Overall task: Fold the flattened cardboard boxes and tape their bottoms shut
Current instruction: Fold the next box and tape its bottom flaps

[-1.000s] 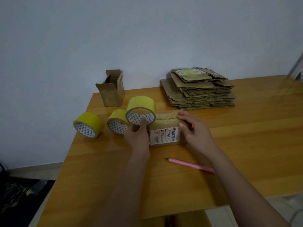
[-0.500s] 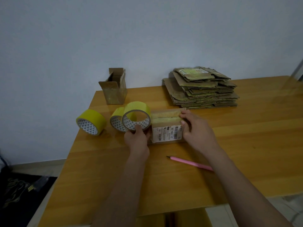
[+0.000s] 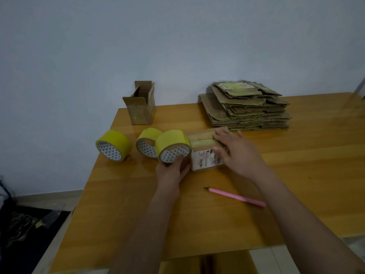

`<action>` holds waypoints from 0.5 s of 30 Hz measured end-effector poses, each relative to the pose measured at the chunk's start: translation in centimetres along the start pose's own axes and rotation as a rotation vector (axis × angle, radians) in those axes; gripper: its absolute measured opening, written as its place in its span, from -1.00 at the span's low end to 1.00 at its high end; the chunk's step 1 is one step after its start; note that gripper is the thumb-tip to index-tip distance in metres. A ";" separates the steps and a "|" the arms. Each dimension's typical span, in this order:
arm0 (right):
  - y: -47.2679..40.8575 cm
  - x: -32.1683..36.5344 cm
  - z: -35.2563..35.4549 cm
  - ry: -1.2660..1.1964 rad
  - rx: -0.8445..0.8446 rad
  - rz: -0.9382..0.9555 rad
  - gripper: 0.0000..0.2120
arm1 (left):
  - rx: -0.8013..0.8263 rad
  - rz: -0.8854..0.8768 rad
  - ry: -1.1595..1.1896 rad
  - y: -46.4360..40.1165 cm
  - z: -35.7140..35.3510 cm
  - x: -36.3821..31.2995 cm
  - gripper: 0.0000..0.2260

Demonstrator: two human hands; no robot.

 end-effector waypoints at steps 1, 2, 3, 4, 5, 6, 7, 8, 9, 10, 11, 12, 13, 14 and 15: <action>-0.3 0.4 0.1 0.048 0.015 -0.004 -0.50 | 0.029 0.005 -0.009 -0.1 0.2 0.3 -0.66; -0.5 0.8 0.0 0.065 0.021 -0.012 -0.51 | 0.055 -0.003 -0.021 0.0 0.3 0.3 -0.64; -0.5 1.1 -0.1 0.039 0.018 -0.027 -0.52 | 0.053 -0.027 -0.057 0.1 0.5 0.2 -0.58; -0.4 1.2 -0.2 -0.017 0.005 -0.040 -0.52 | 0.017 -0.070 -0.126 0.3 0.8 -0.2 -0.50; -0.3 1.1 -0.2 -0.080 -0.012 -0.045 -0.53 | -0.047 -0.137 -0.203 0.6 1.3 -0.7 -0.43; -0.3 0.8 -0.1 -0.126 -0.021 -0.038 -0.53 | -0.124 -0.229 -0.258 1.3 1.8 -1.7 -0.40; -0.3 0.4 0.0 -0.159 -0.016 -0.035 -0.54 | -0.187 -0.342 -0.283 1.9 2.3 -2.8 -0.42; -0.4 0.0 0.1 -0.191 -0.005 -0.038 -0.56 | -0.215 -0.464 -0.308 2.5 2.6 -4.0 -0.46; -0.6 -0.4 0.2 -0.222 0.000 -0.044 -0.58 | -0.203 -0.558 -0.351 2.8 2.7 -5.1 -0.51; -0.7 -0.7 0.2 -0.248 -0.002 -0.047 -0.59 | -0.150 -0.609 -0.414 2.9 2.4 -6.1 -0.53; -0.8 -0.8 0.3 -0.263 -0.014 -0.040 -0.59 | -0.071 -0.617 -0.505 2.5 1.8 -6.7 -0.58; -0.8 -0.8 0.2 -0.269 -0.030 -0.025 -0.59 | 0.009 -0.596 -0.611 2.1 1.1 -7.2 -0.66; -0.8 -0.8 0.1 -0.265 -0.041 -0.011 -0.59 | 0.059 -0.572 -0.735 1.5 0.7 -7.5 -0.75; -0.7 -0.8 0.0 -0.261 -0.044 -0.001 -0.59 | 0.093 -0.556 -0.847 1.2 0.4 -7.8 -0.81; -0.5 -1.0 -0.1 -0.258 -0.045 0.004 -0.59 | 0.126 -0.555 -0.929 1.0 0.3 -8.0 -0.82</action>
Point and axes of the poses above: each hand's wrist, its own y-axis away from the middle knuckle, its own z-axis out of the back of the hand, x = y × z, the point moved 4 cm from there along -y, towards the middle knuckle, and after that the axes turned 9 degrees about -y, right-handed, at the moved point
